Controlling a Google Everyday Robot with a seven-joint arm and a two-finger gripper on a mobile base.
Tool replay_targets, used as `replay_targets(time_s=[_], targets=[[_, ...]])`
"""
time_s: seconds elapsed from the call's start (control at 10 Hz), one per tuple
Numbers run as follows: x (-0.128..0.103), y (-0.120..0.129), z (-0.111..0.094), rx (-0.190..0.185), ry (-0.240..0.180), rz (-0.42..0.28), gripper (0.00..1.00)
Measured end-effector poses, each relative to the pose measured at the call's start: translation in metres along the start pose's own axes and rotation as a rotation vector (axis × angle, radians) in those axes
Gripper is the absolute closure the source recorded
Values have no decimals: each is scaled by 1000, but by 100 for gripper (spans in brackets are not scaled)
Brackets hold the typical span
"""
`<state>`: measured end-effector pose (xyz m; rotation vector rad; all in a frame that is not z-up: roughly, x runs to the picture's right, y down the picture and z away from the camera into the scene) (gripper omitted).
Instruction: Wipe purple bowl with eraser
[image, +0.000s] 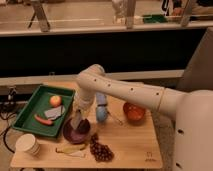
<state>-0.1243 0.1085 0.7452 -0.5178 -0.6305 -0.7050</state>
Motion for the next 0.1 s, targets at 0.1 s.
replay_targets(time_s=[0.1], targets=[[13,5,-17,18,17,30,100]])
